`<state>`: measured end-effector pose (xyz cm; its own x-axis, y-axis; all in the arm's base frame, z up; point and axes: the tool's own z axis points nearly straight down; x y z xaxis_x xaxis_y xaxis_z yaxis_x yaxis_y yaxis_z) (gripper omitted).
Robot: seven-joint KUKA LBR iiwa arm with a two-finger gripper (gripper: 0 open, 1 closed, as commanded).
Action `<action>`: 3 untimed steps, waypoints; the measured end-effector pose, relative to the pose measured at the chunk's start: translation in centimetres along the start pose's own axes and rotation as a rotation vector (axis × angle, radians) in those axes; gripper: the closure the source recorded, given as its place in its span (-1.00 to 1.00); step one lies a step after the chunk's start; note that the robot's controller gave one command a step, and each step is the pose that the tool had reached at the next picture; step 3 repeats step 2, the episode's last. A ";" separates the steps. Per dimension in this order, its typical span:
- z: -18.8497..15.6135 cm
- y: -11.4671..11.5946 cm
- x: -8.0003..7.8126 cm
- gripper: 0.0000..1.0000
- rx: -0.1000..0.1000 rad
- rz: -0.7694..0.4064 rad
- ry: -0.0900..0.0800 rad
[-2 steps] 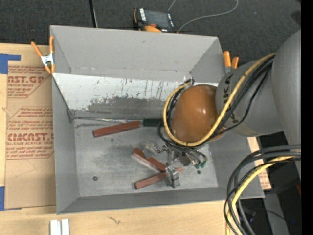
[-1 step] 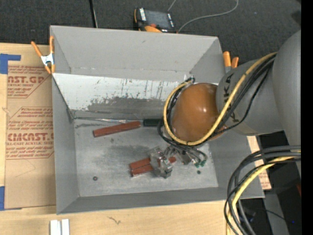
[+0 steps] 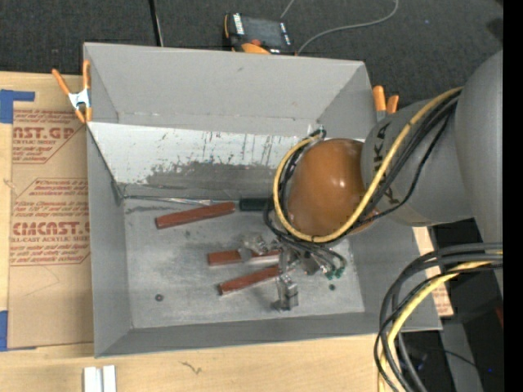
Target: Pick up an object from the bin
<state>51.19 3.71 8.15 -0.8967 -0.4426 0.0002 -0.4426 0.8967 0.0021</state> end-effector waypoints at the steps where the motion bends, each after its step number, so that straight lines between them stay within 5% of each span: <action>1: 0.0 0.0 0.0 1.00 0.000 0.000 -0.001; 2: -12.6 1.6 -4.1 1.00 0.005 -0.065 -0.011; 3: -12.6 1.6 -4.1 1.00 0.005 -0.065 -0.011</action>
Offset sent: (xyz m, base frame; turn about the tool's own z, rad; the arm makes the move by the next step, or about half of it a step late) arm 0.0000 0.0000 0.0000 0.0000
